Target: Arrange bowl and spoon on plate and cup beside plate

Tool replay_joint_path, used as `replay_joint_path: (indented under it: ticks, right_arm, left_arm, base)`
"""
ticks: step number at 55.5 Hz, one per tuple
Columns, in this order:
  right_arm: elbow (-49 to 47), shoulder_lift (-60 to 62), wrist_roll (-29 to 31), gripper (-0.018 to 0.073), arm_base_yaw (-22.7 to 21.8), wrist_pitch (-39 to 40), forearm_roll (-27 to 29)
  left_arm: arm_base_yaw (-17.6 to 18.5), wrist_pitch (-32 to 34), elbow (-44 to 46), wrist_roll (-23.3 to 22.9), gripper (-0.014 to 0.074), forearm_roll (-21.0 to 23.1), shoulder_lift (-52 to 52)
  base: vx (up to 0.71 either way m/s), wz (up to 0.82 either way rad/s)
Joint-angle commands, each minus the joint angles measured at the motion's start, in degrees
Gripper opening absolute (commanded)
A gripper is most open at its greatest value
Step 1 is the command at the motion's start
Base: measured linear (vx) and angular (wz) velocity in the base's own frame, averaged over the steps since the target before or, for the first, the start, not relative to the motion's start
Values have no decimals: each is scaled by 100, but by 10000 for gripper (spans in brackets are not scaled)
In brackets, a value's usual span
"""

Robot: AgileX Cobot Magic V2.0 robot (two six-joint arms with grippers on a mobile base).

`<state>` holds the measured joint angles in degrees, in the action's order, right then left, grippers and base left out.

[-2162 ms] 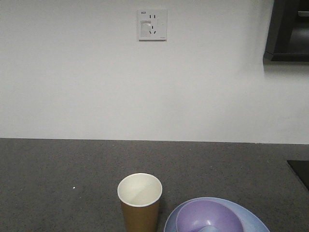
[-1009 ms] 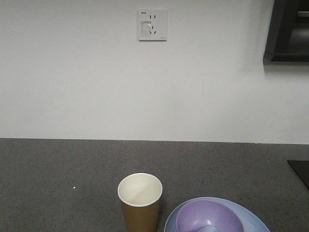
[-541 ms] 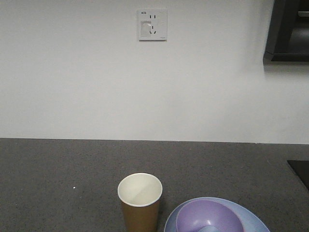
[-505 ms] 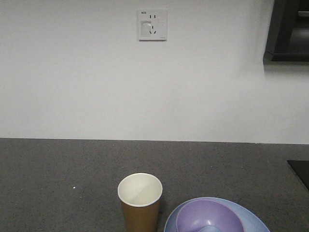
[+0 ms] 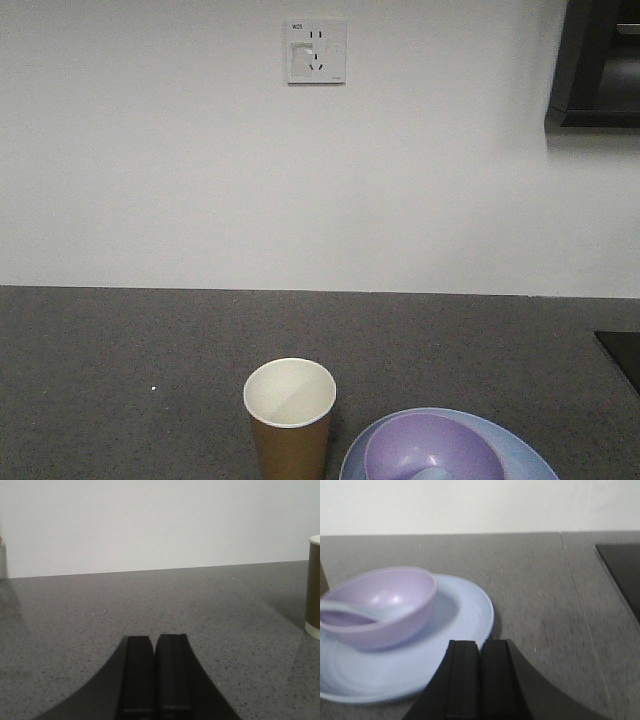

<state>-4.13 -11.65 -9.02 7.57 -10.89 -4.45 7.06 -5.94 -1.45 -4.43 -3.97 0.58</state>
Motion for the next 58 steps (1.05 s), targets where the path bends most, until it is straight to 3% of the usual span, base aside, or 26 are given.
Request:
replay_joint_path:
  ticks: [1, 10, 58]
  right_arm:
    - [248, 453, -221, -8, -234, 558, -211]
    - [617, 1296, -234, -8, -627, 435, -106]
    - [611, 1258, -234, -8, -620, 626, -133]
  left_arm:
    - [3, 464, 145, -24, 0, 6, 88]
    - [3, 464, 145, -24, 0, 6, 88]
    - [3, 464, 145, -24, 0, 6, 97]
  base:
    - [0, 0]
    - [0, 0]
    - [0, 0]
